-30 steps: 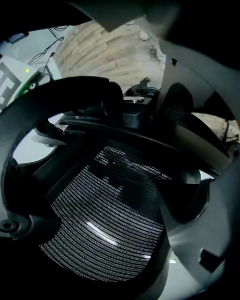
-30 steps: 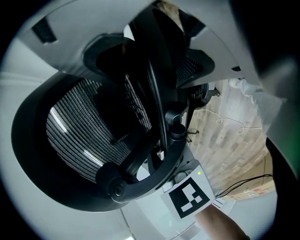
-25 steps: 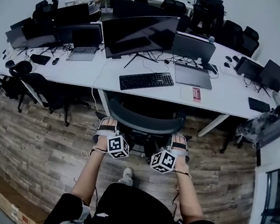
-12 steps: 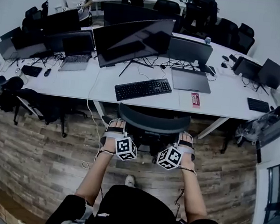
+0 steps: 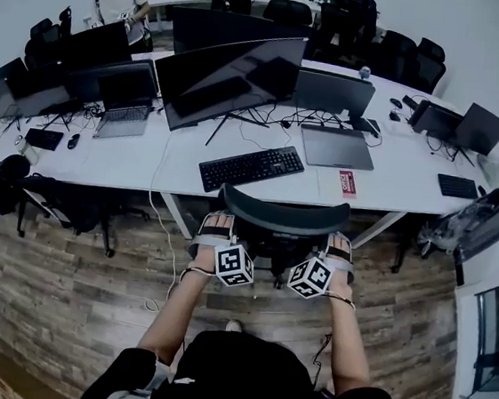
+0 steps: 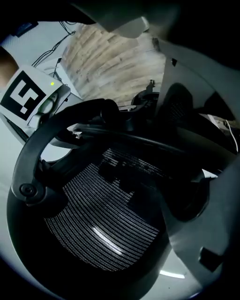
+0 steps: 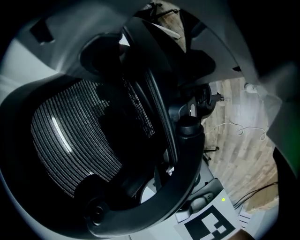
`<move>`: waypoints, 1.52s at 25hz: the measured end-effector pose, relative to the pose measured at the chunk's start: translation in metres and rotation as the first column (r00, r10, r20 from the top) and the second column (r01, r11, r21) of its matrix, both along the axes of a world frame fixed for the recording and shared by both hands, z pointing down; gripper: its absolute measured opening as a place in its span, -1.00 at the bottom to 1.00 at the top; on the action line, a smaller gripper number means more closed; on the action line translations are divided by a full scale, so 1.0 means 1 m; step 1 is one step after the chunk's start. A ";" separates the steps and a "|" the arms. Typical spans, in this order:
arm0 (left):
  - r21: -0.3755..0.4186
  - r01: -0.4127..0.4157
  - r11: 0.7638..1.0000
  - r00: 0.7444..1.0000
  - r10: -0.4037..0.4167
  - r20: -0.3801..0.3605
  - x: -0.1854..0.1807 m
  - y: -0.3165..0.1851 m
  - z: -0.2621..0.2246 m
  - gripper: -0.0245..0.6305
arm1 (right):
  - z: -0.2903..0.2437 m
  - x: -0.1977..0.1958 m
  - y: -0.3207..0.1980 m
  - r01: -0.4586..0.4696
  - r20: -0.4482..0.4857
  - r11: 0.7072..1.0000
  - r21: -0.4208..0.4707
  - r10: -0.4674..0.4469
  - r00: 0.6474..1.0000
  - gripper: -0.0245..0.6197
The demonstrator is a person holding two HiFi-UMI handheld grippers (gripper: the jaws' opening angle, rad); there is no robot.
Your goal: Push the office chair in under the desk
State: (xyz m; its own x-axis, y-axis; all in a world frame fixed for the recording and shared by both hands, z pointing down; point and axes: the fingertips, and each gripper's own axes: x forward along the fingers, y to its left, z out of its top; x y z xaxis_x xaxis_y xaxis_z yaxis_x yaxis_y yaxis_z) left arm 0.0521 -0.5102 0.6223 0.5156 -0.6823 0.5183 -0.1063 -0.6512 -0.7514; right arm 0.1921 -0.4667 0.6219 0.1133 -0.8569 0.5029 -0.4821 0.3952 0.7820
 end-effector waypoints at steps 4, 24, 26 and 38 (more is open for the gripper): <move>-0.001 -0.008 1.000 1.000 0.008 -0.010 0.006 -0.014 0.000 0.23 | 0.001 0.006 -0.015 -0.016 0.000 1.000 0.013 0.016 1.000 0.14; -0.005 0.031 1.000 0.999 -0.031 -0.010 0.032 -0.066 0.002 0.23 | 0.002 0.030 -0.069 0.028 0.000 0.998 0.050 -0.028 1.000 0.16; -0.002 0.042 0.999 0.999 -0.042 -0.009 0.036 -0.074 0.001 0.23 | 0.001 0.033 -0.076 0.035 0.002 0.998 0.058 -0.035 0.999 0.16; -0.005 0.092 0.996 0.996 -0.092 0.002 0.054 -0.109 0.002 0.24 | 0.001 0.050 -0.110 0.073 0.007 0.995 0.065 -0.074 0.997 0.16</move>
State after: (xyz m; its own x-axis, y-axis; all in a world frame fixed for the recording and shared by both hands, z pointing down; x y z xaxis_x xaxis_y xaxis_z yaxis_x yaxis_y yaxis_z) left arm 0.1062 -0.6189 0.6248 0.4497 -0.7242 0.5228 -0.1643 -0.6424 -0.7486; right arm 0.2425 -0.5771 0.6233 0.0442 -0.8933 0.4473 -0.4608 0.3791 0.8025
